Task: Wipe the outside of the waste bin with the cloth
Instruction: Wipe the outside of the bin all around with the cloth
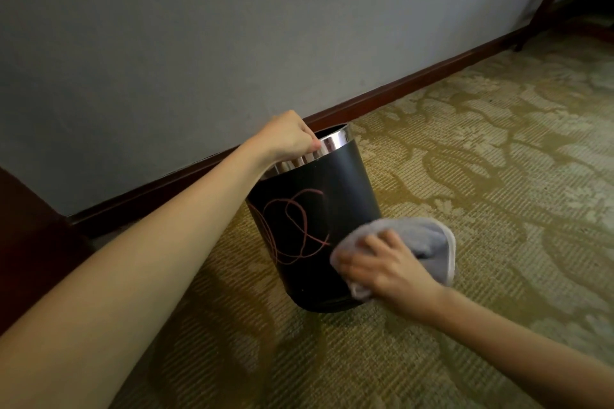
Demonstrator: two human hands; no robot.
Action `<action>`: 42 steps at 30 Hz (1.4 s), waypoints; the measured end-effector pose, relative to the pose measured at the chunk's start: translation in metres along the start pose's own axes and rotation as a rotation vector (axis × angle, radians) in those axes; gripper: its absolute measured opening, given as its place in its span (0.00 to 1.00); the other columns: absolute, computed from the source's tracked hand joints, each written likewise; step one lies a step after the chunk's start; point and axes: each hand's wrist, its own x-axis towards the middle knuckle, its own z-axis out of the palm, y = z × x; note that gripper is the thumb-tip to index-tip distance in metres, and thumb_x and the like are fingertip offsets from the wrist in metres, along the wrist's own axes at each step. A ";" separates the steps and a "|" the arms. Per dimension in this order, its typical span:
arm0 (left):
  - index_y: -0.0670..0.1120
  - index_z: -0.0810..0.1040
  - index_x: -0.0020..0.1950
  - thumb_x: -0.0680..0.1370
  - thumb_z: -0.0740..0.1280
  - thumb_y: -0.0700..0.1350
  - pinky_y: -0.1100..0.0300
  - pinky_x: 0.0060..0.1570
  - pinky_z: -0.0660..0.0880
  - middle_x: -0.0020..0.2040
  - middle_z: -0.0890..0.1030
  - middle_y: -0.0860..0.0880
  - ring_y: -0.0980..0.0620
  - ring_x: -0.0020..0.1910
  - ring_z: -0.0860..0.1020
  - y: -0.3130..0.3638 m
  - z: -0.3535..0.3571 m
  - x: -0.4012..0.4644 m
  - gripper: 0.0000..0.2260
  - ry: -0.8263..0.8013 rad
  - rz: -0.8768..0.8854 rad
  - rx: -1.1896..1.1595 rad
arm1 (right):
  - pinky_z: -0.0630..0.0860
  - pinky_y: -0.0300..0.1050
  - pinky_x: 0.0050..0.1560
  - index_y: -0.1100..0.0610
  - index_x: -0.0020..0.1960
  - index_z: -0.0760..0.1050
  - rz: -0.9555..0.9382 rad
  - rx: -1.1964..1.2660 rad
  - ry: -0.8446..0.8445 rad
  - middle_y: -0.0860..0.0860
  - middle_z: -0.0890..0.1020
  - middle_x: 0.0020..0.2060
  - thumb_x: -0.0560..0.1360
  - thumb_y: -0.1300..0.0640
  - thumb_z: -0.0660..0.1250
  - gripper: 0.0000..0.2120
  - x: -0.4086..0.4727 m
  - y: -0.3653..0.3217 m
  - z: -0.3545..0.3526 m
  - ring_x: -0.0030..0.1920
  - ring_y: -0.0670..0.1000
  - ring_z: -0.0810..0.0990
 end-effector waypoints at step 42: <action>0.41 0.80 0.57 0.76 0.67 0.48 0.53 0.59 0.73 0.58 0.80 0.42 0.45 0.58 0.77 0.022 0.009 0.001 0.14 -0.041 0.009 0.153 | 0.62 0.50 0.46 0.57 0.54 0.80 0.134 -0.180 0.159 0.51 0.81 0.55 0.74 0.59 0.58 0.15 0.044 0.006 -0.026 0.51 0.56 0.71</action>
